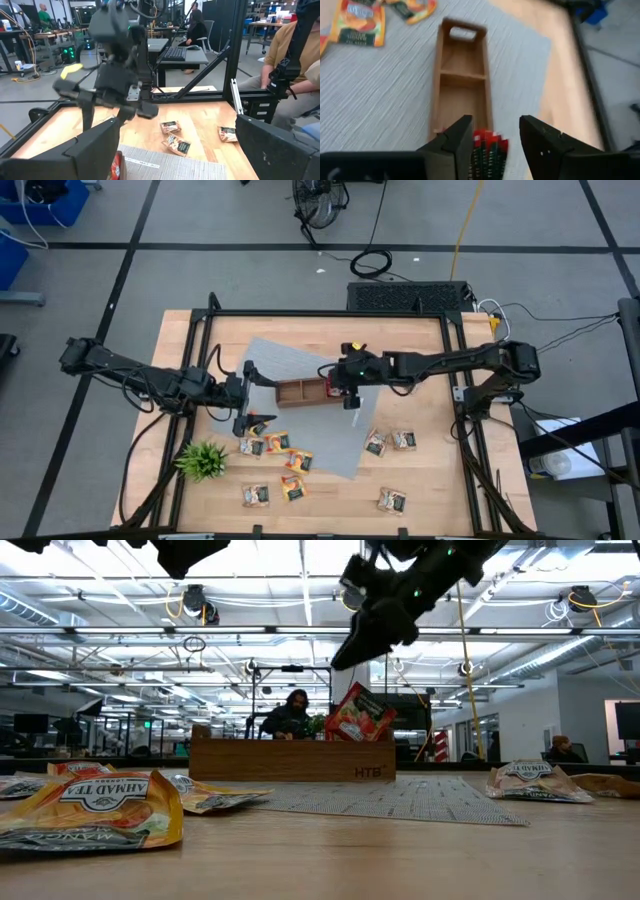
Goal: Pick & Place Tea
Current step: Put the red tea bag into the wooden organizer
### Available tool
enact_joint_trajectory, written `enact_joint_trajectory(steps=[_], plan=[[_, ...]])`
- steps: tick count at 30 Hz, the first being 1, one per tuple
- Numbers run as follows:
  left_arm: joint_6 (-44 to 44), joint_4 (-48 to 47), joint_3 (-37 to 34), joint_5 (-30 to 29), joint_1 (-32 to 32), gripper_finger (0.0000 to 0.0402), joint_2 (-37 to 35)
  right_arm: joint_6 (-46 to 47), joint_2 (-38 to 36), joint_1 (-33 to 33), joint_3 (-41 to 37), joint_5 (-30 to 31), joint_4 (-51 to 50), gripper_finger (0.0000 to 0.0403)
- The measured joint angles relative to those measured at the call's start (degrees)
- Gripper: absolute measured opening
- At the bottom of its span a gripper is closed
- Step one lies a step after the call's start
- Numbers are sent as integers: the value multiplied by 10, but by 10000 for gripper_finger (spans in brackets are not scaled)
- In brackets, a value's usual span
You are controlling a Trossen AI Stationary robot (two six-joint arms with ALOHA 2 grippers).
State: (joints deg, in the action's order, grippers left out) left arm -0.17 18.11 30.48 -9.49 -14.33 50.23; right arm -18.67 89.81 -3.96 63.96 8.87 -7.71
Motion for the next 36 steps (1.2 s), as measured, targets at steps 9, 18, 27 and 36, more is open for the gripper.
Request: enact_joint_trajectory(steps=[9, 18, 27, 36], plan=[[2, -8, 0, 0, 0, 390, 0, 68, -10, -16, 66, -37, -242, 138], [3, -20, 0, 0, 1, 390, 0, 66, 59, -27, 161, -107, -361, 147], [4, -22, 0, 0, 1, 390, 0, 48, 112, -25, 161, -122, -339, 134], [4, -27, 0, 0, 1, 390, 0, 9, 122, -23, 161, -120, -338, 54]])
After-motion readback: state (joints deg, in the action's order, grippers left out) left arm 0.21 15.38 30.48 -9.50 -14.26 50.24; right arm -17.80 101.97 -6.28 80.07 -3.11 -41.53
